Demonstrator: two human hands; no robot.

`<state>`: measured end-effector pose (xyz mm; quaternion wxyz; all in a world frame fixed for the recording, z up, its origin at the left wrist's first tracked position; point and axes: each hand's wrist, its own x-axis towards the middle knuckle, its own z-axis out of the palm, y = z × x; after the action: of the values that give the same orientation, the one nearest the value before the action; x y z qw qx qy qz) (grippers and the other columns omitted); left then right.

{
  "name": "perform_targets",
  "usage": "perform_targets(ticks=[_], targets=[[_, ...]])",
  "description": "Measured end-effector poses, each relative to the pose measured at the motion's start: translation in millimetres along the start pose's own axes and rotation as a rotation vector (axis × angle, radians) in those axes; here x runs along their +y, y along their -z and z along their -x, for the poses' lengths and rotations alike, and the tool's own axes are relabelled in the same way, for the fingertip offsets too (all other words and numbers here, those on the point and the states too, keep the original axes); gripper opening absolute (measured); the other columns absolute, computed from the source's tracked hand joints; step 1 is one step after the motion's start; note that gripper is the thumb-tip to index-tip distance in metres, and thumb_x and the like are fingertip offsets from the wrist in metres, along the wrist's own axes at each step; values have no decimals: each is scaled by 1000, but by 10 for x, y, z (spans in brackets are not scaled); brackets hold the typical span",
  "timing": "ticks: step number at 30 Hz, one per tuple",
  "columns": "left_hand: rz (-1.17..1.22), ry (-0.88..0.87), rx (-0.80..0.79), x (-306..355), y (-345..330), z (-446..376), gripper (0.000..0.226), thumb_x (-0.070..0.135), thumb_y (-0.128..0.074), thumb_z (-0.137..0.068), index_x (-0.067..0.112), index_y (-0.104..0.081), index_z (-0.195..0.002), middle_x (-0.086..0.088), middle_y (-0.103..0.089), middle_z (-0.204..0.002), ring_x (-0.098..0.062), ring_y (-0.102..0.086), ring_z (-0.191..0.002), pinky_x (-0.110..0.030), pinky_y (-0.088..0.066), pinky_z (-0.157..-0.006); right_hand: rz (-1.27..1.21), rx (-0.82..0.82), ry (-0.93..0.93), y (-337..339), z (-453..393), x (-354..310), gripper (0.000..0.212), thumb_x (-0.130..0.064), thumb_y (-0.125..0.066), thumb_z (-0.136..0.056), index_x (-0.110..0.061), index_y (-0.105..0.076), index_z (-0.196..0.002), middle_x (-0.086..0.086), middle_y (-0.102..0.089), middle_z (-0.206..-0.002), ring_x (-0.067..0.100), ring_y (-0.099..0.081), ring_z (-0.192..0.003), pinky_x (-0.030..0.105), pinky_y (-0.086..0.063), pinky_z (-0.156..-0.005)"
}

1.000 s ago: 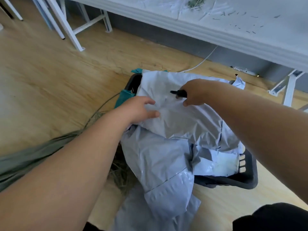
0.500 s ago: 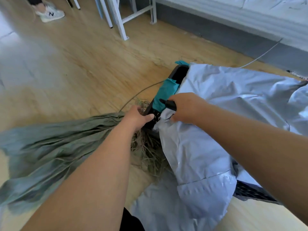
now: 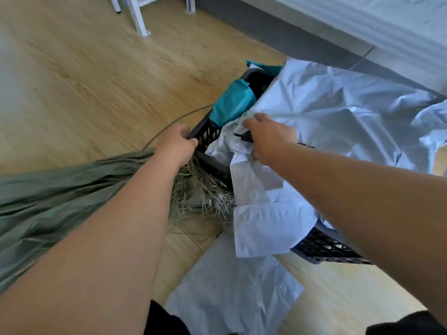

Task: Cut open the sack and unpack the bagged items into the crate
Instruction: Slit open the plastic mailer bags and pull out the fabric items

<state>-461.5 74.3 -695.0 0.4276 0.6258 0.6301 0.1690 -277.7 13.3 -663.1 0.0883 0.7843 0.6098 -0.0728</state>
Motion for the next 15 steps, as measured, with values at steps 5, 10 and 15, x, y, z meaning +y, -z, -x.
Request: perform_targets(ticks=[5,10,15], targets=[[-455,-12,-318,437,-59,354,49,61,-62,-80,12,-65,-82,3,-67,-67,-15,-58,-58,-27,-46,-61,-103,-7,-21,111,-143,38,51,-20,-64,-82,-25,-50,-130,4,-53,-125,28,-58,-111,33,-38,-70],[-585,47,-772,620,-334,616,39,41,-71,-82,8,-65,-101,-5,-76,-82,-17,-58,-56,-27,-46,-60,-24,26,-84,414,-158,97,28,-26,-62,-85,-19,-54,-110,2,-51,-95,23,-51,-86,30,-34,-62],[-447,-138,-99,693,-302,329,20,13,-65,-81,8,-58,-99,-6,-69,-84,-27,-64,-75,-39,-54,-66,11,-144,-181,555,-70,327,19,-17,-66,-78,-14,-48,-72,3,-50,-73,22,-53,-71,27,-40,-58]])
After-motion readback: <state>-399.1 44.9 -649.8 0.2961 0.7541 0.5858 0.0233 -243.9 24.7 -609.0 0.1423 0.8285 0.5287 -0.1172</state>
